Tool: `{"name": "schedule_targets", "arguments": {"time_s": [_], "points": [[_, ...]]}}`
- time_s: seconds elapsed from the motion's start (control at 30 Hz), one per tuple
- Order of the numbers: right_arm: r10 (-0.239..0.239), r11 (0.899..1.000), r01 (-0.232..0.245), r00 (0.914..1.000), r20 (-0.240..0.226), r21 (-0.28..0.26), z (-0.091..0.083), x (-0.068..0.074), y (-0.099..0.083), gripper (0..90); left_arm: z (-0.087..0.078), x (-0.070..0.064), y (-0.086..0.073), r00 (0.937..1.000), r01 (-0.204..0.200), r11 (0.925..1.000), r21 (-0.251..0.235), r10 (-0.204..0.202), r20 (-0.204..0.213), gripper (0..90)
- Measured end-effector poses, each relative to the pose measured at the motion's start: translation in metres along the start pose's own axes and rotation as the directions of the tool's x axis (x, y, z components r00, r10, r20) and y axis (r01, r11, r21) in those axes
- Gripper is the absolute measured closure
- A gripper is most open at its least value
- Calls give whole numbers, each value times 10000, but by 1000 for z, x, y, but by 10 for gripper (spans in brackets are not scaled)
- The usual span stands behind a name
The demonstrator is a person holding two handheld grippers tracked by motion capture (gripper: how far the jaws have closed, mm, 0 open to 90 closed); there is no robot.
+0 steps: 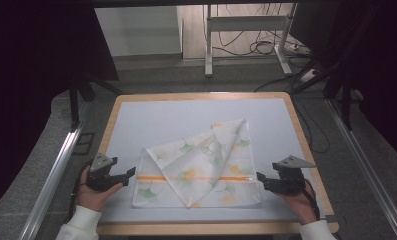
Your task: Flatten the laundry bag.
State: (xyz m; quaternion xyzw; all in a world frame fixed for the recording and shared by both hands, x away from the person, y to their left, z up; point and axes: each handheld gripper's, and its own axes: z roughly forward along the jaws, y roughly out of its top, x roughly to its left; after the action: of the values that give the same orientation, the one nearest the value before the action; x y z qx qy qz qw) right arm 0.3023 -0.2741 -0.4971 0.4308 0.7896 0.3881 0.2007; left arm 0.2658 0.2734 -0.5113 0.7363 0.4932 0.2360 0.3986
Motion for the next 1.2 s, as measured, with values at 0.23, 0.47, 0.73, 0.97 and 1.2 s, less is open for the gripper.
{"name": "schedule_targets", "arguments": {"time_s": [0.23,0.47,0.73,0.97,1.2], "points": [[-79,9999,77,9999,-96,-117,-2,1,0,322,-3,-8,2,9997,-233,9997,-104,234,97,196],[-271,9995,268,9995,-175,-150,-3,2,1,390,-6,-23,7,9979,-631,9978,-196,634,157,213],[-186,9997,193,9990,-398,166,-3,5,2,564,-3,-38,9,9895,-1214,9925,-116,1219,779,230],[-219,9991,247,9968,-765,358,-2,4,2,774,-1,-45,10,9852,-1340,9910,-25,1335,1071,247],[-522,9976,573,9908,-1246,376,-3,9,4,891,1,-58,12,9752,-1690,9856,-105,1687,1431,246]]}}
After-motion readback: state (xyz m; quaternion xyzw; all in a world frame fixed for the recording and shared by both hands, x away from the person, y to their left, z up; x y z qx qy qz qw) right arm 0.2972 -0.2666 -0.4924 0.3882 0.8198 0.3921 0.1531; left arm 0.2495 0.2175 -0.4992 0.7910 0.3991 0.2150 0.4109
